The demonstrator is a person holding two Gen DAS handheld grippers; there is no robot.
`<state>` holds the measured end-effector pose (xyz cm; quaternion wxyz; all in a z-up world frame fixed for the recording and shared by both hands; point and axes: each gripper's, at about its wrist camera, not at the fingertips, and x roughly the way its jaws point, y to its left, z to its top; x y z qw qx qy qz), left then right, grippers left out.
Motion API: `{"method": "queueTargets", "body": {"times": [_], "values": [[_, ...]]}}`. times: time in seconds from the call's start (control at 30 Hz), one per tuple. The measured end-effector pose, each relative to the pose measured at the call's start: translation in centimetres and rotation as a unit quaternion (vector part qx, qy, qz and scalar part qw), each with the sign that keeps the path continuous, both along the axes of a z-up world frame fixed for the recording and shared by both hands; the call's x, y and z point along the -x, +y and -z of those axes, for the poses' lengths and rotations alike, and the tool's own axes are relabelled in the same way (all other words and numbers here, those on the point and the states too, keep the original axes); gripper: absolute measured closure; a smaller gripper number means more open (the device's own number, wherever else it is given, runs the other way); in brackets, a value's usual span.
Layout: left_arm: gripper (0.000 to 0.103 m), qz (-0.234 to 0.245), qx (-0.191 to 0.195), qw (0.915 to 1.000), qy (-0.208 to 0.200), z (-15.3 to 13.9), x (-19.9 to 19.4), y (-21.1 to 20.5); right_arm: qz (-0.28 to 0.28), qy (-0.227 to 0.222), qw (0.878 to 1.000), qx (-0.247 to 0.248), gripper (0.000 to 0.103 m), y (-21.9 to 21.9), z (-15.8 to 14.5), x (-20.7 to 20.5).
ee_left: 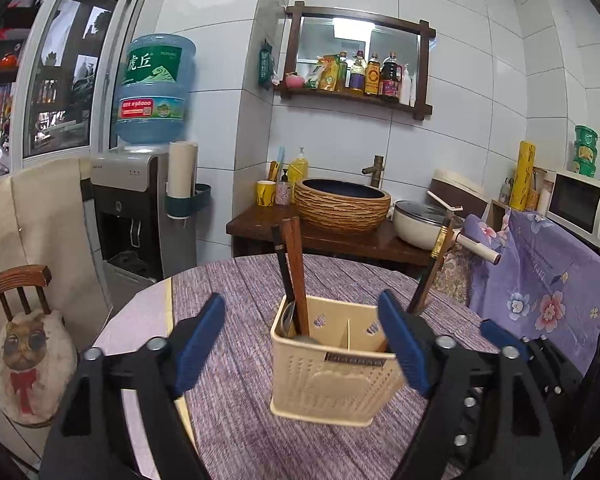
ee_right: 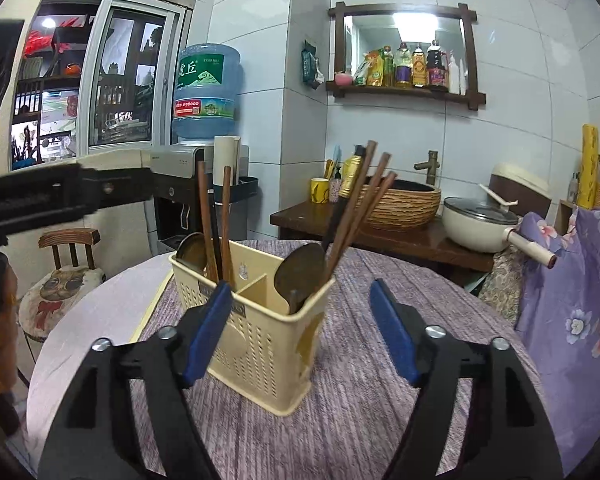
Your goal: Organize utensils
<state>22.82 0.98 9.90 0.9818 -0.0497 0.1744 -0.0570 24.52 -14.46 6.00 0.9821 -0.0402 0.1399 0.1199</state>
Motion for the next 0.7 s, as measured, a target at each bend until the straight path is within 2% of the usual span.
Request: {"method": "queueTargets", "body": {"times": [0.1, 0.13, 0.27, 0.4, 0.53, 0.63, 0.7], "values": [[0.006, -0.004, -0.008, 0.9999, -0.006, 0.4, 2.0, 0.3, 0.001, 0.007, 1.0, -0.003, 0.018, -0.9, 0.2, 2.1], [0.005, -0.004, -0.012, 0.9999, -0.005, 0.7, 2.8, 0.3, -0.004, 0.013, 1.0, -0.007, 0.013, -1.1, 0.4, 2.8], [0.005, 0.003, -0.023, 0.9996, 0.014, 2.7, 5.7, -0.2, -0.028, 0.017, 0.999, -0.013, 0.006, -1.4, 1.0, 6.5], [0.005, 0.003, -0.018, 0.9996, 0.021, 5.2, 9.8, 0.2, -0.051, 0.009, 0.998, -0.027, 0.006, -1.8, 2.1, 10.9], [0.005, -0.021, -0.023, 0.9993, 0.019, 7.3, 13.4, 1.4, -0.063, 0.006, 0.997, -0.035, 0.006, -2.8, 3.5, 14.0], [0.005, -0.042, -0.037, 0.9982, 0.021, 8.3, 15.7, 2.1, -0.066, 0.006, 0.996, -0.06, 0.006, -3.9, 3.9, 16.2], [0.005, -0.05, -0.029, 0.9983, 0.007, 8.6, 17.5, 2.5, -0.067, 0.002, 0.995, -0.078, 0.006, -4.5, 3.9, 17.8]]}}
